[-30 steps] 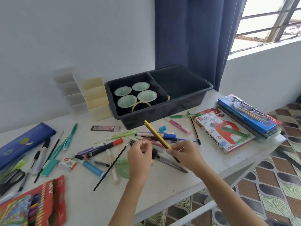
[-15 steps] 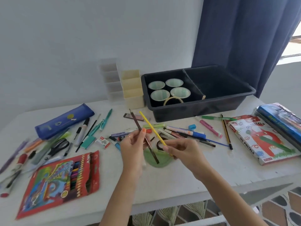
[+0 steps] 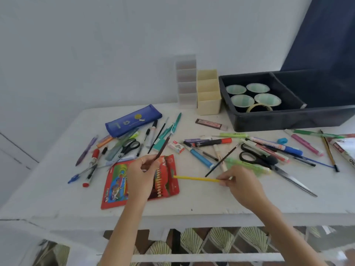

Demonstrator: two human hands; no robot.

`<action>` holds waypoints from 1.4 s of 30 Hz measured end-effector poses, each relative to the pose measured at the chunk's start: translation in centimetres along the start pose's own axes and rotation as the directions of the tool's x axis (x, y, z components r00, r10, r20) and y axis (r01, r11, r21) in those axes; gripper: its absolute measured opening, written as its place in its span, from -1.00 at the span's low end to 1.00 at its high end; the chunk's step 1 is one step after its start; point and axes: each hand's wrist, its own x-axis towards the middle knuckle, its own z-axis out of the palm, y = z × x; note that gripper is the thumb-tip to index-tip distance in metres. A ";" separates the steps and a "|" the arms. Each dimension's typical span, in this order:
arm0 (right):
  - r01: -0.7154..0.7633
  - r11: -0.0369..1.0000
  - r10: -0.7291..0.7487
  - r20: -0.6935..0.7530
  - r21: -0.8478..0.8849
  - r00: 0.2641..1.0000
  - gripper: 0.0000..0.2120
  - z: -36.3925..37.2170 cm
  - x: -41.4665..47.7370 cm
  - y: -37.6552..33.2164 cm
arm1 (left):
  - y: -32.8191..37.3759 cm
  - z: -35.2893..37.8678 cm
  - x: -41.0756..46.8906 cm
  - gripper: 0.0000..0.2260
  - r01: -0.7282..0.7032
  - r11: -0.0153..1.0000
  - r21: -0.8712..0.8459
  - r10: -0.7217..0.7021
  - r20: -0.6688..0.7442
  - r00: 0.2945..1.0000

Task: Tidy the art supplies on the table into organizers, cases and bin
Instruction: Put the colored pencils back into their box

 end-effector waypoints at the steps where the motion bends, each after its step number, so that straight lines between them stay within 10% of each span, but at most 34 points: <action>1: 0.004 0.999 -0.004 0.001 -0.045 1.000 -0.87 0.3 -0.2 0.0 | -0.9 -0.8 0.2 -0.95 0.000 0.999 0.043 0.000 0.004 1.000; 18: 0.299 0.946 -0.300 0.008 -0.125 0.954 -0.81 7.5 -0.5 -7.6 | -6.7 -5.0 1.9 -0.91 -0.175 0.915 0.363 0.110 0.193 0.975; 42: 0.233 0.928 -0.232 -0.038 0.291 0.972 -0.74 9.6 -1.0 -7.9 | -6.8 -5.3 1.3 -0.77 -0.296 0.843 0.449 0.220 0.215 0.951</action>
